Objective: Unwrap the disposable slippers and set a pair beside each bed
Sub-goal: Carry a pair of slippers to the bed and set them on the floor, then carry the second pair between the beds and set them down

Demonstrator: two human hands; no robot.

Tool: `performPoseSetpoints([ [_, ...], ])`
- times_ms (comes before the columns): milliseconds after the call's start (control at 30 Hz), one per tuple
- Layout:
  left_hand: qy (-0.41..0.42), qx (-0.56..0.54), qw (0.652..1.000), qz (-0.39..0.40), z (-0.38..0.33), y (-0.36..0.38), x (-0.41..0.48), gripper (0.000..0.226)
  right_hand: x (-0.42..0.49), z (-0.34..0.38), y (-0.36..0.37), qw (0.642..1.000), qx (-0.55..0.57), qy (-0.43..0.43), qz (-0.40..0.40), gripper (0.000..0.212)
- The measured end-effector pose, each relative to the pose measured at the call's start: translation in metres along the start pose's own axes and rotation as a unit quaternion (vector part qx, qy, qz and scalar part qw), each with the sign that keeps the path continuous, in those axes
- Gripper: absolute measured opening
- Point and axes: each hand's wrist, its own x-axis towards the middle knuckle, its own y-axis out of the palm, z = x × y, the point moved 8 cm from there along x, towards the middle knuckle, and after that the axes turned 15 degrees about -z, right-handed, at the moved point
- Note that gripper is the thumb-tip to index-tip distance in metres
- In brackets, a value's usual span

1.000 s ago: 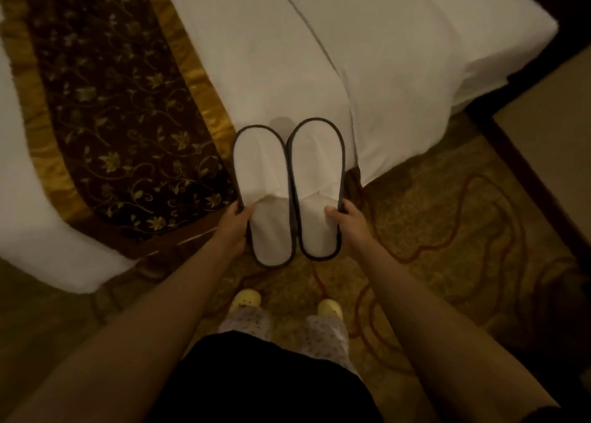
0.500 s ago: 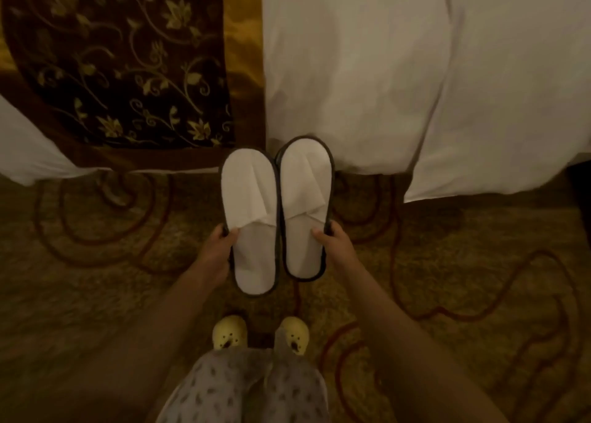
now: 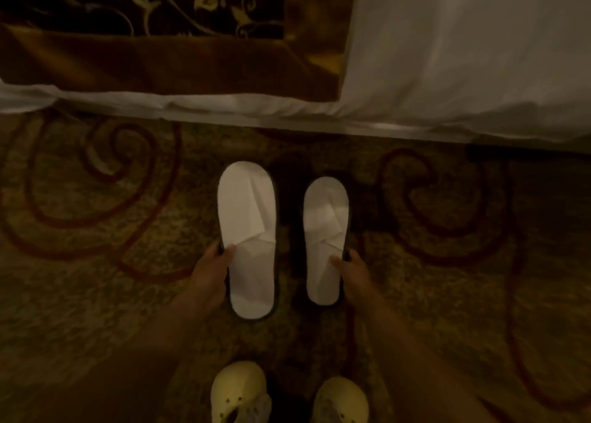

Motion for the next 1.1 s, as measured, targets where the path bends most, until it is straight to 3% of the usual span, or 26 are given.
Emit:
performPoseSetpoints([
  [100, 0.016, 0.019, 1.000, -0.003, -0.007, -0.001, 0.017, 0.044, 0.025, -0.005, 0.007, 0.994, -0.078, -0.032, -0.062, 0.054],
  [200, 0.067, 0.081, 0.994, -0.012, -0.030, -0.005, 0.012, 0.043, 0.020, 0.017, 0.003, 0.953, -0.249, -0.135, -0.107, 0.050],
  [400, 0.242, 0.272, 0.929, -0.059, -0.109, -0.014, -0.055, 0.041, -0.082, 0.127, -0.008, 0.867, -0.347, -0.350, -0.073, 0.064],
  [467, 0.308, 0.318, 0.895, -0.056, -0.146, -0.015, -0.087, 0.038, -0.141, 0.182, -0.005, 0.815, -0.342, -0.465, -0.051, 0.067],
  [567, 0.402, 0.422, 0.811, -0.044, -0.206, -0.012, -0.137, 0.038, -0.229, 0.253, 0.006, 0.688, -0.380, -0.618, -0.010, 0.071],
  [633, 0.455, 0.497, 0.738, -0.037, -0.245, -0.012, -0.174, 0.040, -0.276, 0.290, 0.012, 0.623, -0.419, -0.660, 0.012, 0.072],
  [700, 0.510, 0.525, 0.680, -0.036, -0.286, -0.015, -0.215, 0.041, -0.314, 0.327, 0.012, 0.583, -0.442, -0.681, 0.017, 0.065],
  [867, 0.603, 0.511, 0.609, -0.065, -0.405, -0.056, -0.311, 0.044, -0.409, 0.421, 0.003, 0.563, -0.428, -0.707, 0.005, 0.032],
  [1100, 0.651, 0.467, 0.585, -0.126, -0.549, -0.153, -0.414, 0.044, -0.555, 0.542, 0.019, 0.536, -0.376, -0.756, -0.018, 0.027],
])
